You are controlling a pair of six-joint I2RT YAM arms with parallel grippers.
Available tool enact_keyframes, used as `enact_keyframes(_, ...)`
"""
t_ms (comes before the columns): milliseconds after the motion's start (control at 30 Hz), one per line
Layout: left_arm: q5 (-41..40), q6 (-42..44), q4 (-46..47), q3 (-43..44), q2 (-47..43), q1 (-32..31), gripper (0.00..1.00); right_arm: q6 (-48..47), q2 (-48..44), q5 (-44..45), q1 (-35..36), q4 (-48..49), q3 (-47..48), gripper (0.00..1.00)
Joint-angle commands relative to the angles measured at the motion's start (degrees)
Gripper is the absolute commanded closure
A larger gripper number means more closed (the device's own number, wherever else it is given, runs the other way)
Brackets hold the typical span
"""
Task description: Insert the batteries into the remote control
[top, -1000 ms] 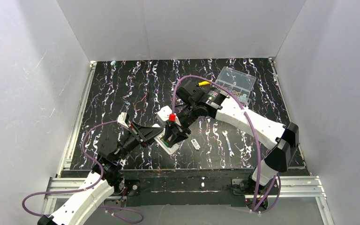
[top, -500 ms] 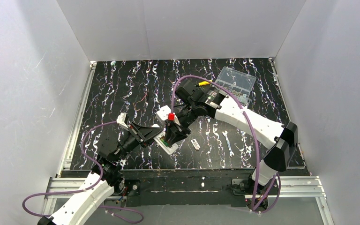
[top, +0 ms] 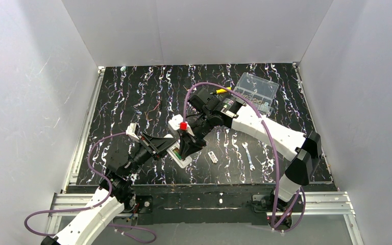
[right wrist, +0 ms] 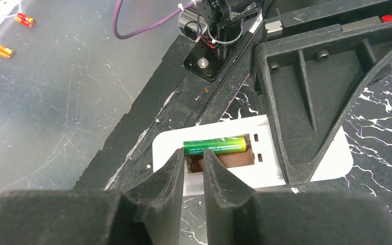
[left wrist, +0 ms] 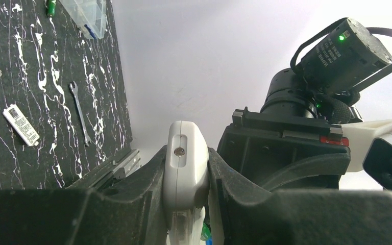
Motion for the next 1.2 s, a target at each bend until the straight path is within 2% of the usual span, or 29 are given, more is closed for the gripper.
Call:
enact_keyframes(0, -1.6, -1.3, 8.1, 3.9, -1.1, 0.0, 1.0, 1.4, 1.6, 1.3, 0.9, 1.2, 1.7, 0.75)
enact_keyframes(367, -3.4, 0.0, 3.2, 4.1, -2.9, 0.0, 1.0, 7.6, 2.2, 6.3, 0.9, 4.7, 1.7, 0.78)
enact_keyframes(1167, -5.6, 0.1, 2.2, 3.1, -3.8, 0.0, 1.0, 18.8, 4.4, 14.3, 0.9, 11.5, 1.3, 0.78)
